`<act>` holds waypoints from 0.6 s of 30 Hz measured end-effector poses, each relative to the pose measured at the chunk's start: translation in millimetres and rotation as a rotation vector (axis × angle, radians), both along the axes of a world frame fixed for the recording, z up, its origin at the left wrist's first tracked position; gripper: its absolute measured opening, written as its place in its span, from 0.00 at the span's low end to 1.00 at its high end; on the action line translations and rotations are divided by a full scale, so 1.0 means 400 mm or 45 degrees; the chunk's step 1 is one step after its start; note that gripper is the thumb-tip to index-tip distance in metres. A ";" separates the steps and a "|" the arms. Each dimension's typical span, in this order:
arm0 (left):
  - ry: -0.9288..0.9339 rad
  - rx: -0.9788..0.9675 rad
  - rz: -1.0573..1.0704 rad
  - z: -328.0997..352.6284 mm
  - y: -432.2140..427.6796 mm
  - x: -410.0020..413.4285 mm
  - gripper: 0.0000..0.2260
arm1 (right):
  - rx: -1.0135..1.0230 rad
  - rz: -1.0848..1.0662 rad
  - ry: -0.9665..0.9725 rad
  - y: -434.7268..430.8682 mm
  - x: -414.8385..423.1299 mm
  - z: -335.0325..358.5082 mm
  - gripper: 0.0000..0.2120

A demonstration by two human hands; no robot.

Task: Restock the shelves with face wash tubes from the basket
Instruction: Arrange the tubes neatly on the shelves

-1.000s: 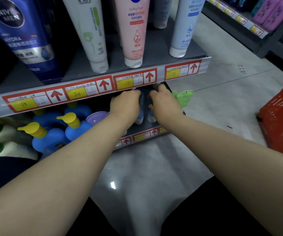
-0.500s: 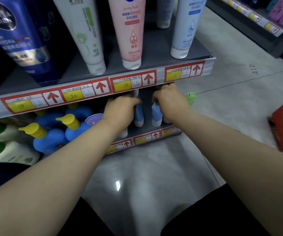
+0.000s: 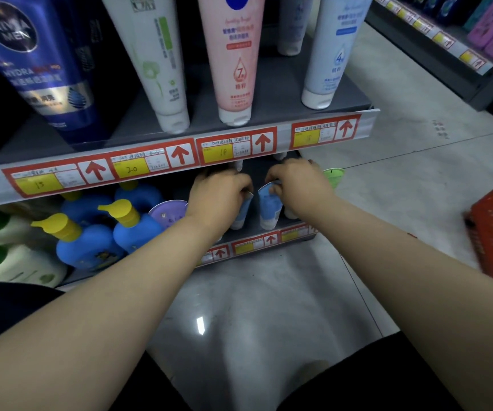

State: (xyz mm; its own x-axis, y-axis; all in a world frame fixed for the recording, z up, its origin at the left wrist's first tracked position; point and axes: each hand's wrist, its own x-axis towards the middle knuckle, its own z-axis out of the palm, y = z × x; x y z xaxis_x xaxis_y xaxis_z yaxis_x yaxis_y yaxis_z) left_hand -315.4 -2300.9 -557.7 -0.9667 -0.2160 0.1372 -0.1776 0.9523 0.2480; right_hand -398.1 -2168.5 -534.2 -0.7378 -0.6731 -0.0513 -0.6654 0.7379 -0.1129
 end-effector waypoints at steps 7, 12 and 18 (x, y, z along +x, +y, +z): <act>0.012 0.264 0.070 0.016 0.002 0.017 0.11 | -0.019 -0.078 0.049 -0.015 0.010 -0.005 0.12; -0.049 0.303 0.094 0.016 -0.006 0.023 0.16 | -0.083 -0.133 -0.019 -0.025 0.016 -0.001 0.11; -0.078 0.290 0.116 0.003 -0.015 0.028 0.15 | -0.097 -0.111 -0.090 -0.024 0.008 -0.009 0.11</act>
